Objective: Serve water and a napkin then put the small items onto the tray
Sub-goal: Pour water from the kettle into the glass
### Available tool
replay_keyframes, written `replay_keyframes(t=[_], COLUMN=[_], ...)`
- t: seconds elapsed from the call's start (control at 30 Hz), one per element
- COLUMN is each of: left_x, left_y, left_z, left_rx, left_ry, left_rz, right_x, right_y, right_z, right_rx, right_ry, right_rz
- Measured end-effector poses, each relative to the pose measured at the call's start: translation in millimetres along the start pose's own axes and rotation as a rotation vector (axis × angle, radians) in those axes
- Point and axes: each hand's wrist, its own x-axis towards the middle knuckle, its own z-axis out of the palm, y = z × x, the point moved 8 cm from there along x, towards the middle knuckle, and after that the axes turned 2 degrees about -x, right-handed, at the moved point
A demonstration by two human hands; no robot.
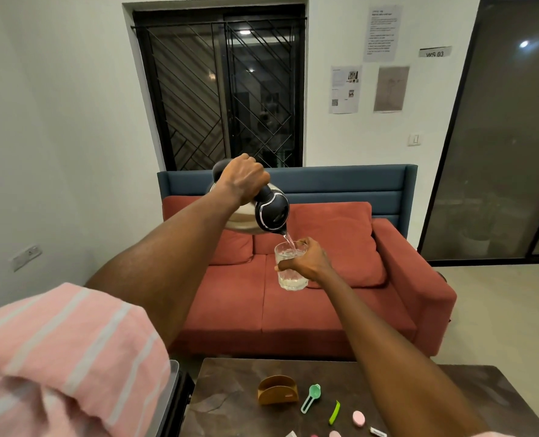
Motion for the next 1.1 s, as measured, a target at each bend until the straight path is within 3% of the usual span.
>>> replay_keyframes(t=[0.57, 1.1], left_x=[-4.6, -40.4], left_y=[-5.1, -24.3], left_z=[10.5, 41.2], left_rx=[-0.021, -0.378], left_ry=[-0.032, -0.063], left_rz=[-0.029, -0.338], right_x=[6.8, 19.2], right_y=[-1.6, -18.3], right_z=[4.2, -3.9], right_rx=[-0.007, -0.042], right_ry=[-0.006, 0.027], right_rz=[-0.015, -0.077])
